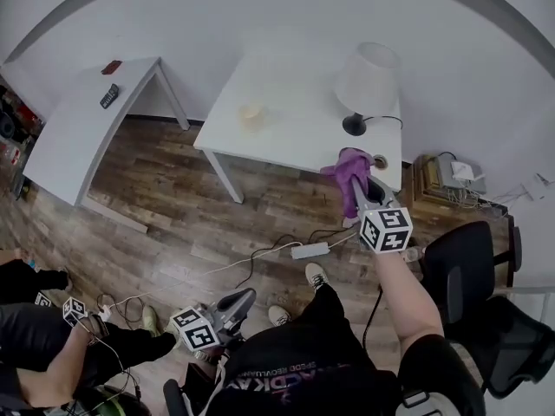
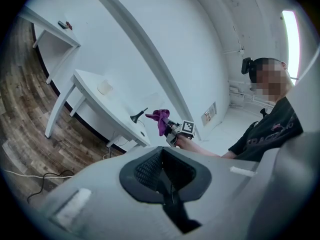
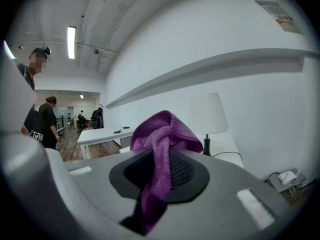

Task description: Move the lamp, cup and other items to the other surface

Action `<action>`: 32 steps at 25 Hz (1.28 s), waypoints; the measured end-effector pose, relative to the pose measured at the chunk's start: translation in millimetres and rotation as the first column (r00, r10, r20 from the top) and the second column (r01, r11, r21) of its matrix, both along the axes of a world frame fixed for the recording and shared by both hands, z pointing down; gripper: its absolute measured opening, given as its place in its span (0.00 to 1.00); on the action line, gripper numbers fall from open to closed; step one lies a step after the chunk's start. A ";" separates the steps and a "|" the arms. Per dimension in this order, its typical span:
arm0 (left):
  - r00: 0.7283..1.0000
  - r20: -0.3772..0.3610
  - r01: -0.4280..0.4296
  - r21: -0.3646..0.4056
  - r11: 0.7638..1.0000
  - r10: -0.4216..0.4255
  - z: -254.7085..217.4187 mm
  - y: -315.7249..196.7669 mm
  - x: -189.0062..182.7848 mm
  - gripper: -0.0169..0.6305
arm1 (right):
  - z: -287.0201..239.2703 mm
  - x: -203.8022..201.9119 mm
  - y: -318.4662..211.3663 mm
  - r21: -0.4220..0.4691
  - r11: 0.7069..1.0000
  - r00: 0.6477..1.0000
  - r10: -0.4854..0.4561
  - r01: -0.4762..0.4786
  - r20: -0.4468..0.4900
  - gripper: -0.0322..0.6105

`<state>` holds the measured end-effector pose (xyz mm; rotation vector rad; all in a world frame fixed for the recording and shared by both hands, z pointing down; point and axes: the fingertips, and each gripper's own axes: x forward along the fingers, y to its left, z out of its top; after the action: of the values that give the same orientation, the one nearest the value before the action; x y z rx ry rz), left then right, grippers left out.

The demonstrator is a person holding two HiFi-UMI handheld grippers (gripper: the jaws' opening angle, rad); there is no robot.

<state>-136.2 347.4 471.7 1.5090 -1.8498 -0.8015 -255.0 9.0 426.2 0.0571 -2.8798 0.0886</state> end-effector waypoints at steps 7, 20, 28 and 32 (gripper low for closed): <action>0.984 0.000 -0.176 0.008 0.984 0.176 -3.4 -41.4 23.4 0.03 | -4.9 94.1 -56.5 0.004 0.983 0.983 0.184 -0.184 -0.005 0.14; 0.902 -0.009 -0.431 -0.001 0.902 0.431 -12.0 -187.6 84.1 0.03 | -3.4 256.9 -200.4 -0.018 0.892 0.892 0.451 -0.451 -0.025 0.14; 0.846 -0.030 -0.533 -0.005 0.846 0.533 -9.3 -284.1 135.2 0.03 | 14.3 362.2 -300.6 -0.017 0.813 0.812 0.580 -0.583 -0.067 0.14; 0.814 -0.038 -0.580 -0.006 0.815 0.579 -7.0 -328.9 160.6 0.03 | 26.8 416.4 -348.8 -0.021 0.755 0.753 0.651 -0.655 -0.089 0.14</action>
<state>24.4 18.5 464.7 1.8918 -1.2382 -0.5036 161.5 -339.8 453.0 1.0412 -2.6304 0.2818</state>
